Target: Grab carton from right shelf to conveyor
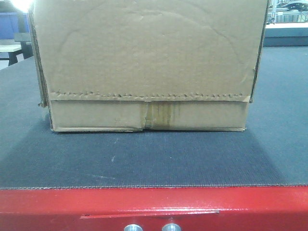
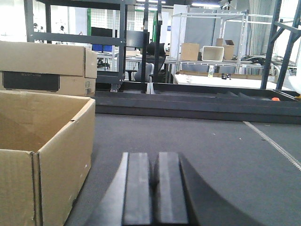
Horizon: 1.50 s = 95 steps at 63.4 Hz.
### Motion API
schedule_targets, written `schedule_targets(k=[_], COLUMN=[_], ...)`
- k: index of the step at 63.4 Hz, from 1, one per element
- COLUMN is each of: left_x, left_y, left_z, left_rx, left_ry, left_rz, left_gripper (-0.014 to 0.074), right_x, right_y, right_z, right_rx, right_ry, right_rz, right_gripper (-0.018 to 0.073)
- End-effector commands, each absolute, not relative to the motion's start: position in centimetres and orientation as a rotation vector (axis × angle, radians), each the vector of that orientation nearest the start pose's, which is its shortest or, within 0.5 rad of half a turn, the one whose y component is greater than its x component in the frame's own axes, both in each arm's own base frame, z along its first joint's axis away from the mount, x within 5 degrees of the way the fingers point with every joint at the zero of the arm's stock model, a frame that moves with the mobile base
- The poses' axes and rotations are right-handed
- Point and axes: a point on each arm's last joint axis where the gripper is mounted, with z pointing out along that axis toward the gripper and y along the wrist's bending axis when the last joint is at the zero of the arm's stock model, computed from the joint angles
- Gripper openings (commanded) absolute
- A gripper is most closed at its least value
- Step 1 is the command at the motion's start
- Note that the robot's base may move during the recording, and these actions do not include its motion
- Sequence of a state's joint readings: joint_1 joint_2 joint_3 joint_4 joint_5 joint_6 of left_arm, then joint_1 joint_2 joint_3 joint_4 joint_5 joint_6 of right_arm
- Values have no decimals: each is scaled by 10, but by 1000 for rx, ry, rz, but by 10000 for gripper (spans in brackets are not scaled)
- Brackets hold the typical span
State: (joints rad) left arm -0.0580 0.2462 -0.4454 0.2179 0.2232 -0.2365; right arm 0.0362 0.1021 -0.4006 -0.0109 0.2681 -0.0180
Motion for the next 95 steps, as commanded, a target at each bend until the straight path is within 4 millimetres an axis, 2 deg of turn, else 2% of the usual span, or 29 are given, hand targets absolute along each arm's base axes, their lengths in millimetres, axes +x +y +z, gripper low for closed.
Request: schedule_targets(k=[1, 11, 20, 29, 44, 47, 50, 55, 95], left_x=[60, 61, 59, 55, 56, 56, 56, 56, 56], left_y=[1, 1, 1, 2, 2, 2, 2, 2, 2], left_z=[329, 325, 312, 282, 214, 214, 207, 205, 206], left_rx=[-13, -20, 5, -30, -65, -76, -94, -96, -96], left_ry=[1477, 1504, 1514, 1492, 1494, 1471, 1546, 1566, 1563], left_rz=[-30, -31, -1, -4, -10, -27, -35, -35, -35], left_gripper=[-6, -6, -6, -6, -6, -6, -6, -6, -6], right_x=[37, 37, 37, 37, 37, 37, 37, 37, 37], right_y=[1, 1, 1, 1, 1, 1, 1, 1, 1], right_z=[317, 317, 317, 317, 317, 317, 317, 318, 318], right_rx=[-52, -52, -52, -52, -52, -52, -52, -52, -52], right_ry=[1425, 1425, 1425, 1425, 1425, 1425, 1425, 1421, 1421], right_rz=[-16, -16, -16, -16, -16, -16, -16, -16, -16], right_gripper=[-67, -67, -67, -67, -67, -67, -67, -67, -67])
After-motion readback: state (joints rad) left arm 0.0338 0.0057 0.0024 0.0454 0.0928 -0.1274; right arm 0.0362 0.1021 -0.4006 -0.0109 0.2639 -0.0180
